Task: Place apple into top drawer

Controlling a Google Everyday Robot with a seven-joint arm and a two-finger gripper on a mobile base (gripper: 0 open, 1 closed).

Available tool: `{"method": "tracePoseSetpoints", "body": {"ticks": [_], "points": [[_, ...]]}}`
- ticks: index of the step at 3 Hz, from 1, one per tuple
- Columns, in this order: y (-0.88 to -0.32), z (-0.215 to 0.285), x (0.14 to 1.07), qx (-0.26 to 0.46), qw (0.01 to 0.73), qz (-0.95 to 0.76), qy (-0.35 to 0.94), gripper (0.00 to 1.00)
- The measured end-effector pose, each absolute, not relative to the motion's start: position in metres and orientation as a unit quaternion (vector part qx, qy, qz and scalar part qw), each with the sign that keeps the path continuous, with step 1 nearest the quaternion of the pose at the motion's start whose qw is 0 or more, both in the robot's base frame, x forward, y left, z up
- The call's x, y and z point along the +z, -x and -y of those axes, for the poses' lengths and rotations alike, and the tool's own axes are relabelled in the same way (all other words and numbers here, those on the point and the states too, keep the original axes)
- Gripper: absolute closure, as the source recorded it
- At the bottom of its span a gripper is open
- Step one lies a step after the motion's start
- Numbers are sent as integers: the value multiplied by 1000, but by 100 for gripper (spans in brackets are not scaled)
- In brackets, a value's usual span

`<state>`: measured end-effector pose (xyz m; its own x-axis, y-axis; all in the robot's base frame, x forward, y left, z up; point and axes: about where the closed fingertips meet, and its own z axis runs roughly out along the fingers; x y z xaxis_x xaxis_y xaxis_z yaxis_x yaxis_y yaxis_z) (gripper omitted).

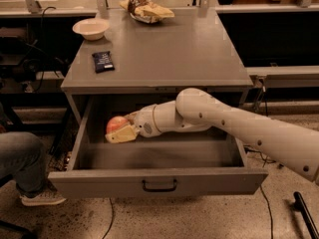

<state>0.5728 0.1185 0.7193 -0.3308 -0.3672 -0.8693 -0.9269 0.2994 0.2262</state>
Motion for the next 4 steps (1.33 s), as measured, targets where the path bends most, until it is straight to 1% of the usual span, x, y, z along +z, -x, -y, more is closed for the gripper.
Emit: {"method": "tracePoseSetpoints", "body": {"ticks": [2,3,4], "points": [[-575,-120,708,372,362,-732,442,13],[-575,-106,709,365,370,-738,430,0],[-572,-65,718,348,389,-752,402,0]]}}
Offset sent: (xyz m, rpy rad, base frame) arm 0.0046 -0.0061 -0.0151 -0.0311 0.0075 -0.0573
